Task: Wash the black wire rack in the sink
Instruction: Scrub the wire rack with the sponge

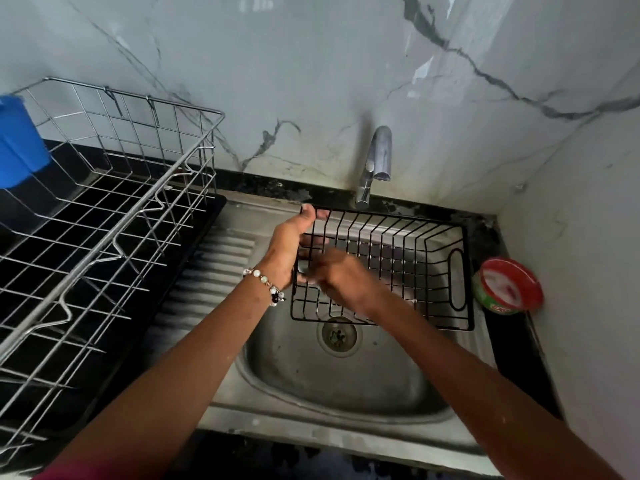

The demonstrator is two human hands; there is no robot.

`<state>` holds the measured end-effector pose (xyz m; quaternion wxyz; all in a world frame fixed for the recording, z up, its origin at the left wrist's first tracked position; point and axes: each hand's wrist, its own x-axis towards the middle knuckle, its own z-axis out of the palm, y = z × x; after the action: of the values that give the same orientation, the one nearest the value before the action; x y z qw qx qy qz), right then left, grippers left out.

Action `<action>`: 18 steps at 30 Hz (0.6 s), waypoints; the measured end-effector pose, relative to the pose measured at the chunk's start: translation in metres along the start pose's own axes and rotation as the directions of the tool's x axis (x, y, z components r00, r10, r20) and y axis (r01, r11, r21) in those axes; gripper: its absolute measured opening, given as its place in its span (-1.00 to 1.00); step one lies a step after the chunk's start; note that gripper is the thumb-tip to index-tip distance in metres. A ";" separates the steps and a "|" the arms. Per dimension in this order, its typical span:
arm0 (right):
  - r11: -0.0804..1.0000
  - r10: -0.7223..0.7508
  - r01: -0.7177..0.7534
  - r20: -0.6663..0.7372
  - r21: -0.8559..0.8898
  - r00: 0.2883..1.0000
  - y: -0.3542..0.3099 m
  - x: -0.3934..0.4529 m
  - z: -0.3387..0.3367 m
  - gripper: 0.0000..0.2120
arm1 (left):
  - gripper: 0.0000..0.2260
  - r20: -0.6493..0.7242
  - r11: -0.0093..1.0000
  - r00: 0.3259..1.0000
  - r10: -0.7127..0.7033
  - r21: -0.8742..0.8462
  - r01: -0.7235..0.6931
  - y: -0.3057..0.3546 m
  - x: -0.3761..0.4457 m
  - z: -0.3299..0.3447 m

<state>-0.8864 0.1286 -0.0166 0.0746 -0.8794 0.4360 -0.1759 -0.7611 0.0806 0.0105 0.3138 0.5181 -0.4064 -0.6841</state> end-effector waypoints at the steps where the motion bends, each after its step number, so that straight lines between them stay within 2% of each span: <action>1: 0.997 -0.023 0.012 0.131 0.081 0.991 -0.006 -0.003 -0.003 -0.79 | -0.64 -0.007 1.000 1.000 0.004 0.007 -0.004 0.000 0.002 -0.002; 3: 0.989 0.013 -0.062 0.344 0.134 0.939 -0.002 -0.004 -0.011 -0.82 | -0.64 -0.009 1.000 1.000 0.014 0.012 -0.014 -0.003 0.005 -0.004; 4: 0.983 0.068 -0.126 0.373 0.132 0.925 0.005 -0.003 -0.013 -0.81 | -0.64 -0.006 1.000 1.000 0.009 -0.001 -0.009 -0.004 0.005 -0.003; 6: 0.975 0.165 -0.198 0.266 0.102 0.950 0.016 0.003 -0.020 -0.78 | -0.64 0.005 0.999 1.000 -0.028 -0.036 0.029 -0.003 0.004 0.000; 8: 0.970 0.202 -0.190 0.064 -0.152 0.977 0.027 0.009 -0.018 -0.77 | -0.64 0.020 0.997 0.999 -0.049 -0.052 0.050 -0.003 0.002 0.002; 10: 0.902 0.284 -0.285 -0.052 -0.324 0.957 0.029 0.013 -0.011 -0.67 | -0.63 0.026 0.997 0.998 -0.055 -0.060 0.056 -0.005 0.002 0.003; 12: 0.914 0.271 -0.295 -0.121 -0.278 0.955 0.020 0.017 0.000 -0.69 | -0.64 0.010 0.997 0.999 -0.047 -0.068 0.048 -0.004 0.000 0.004; 14: 0.968 0.182 -0.192 -0.079 -0.159 0.980 0.004 0.020 0.005 -0.79 | -0.64 -0.003 0.998 0.999 -0.035 -0.046 0.034 -0.005 0.003 0.005; 15: 0.977 0.139 -0.146 -0.056 -0.157 0.989 0.003 0.020 0.009 -0.81 | -0.63 0.001 0.999 1.000 -0.031 -0.033 0.031 -0.005 0.003 0.006; 16: 0.978 0.133 -0.139 -0.049 -0.155 0.990 0.007 0.017 0.012 -0.81 | -0.62 0.001 0.999 0.999 -0.034 -0.028 0.034 -0.005 0.003 0.006; 18: 0.965 0.219 -0.223 -0.044 -0.138 0.975 0.022 0.005 0.009 -0.77 | -0.63 -0.007 0.999 0.999 -0.032 -0.017 0.032 -0.006 0.004 0.002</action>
<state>-0.8964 0.1110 -0.0298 0.0248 -0.8258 0.5438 -0.1475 -0.7639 0.0804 0.0038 0.3086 0.5244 -0.3912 -0.6904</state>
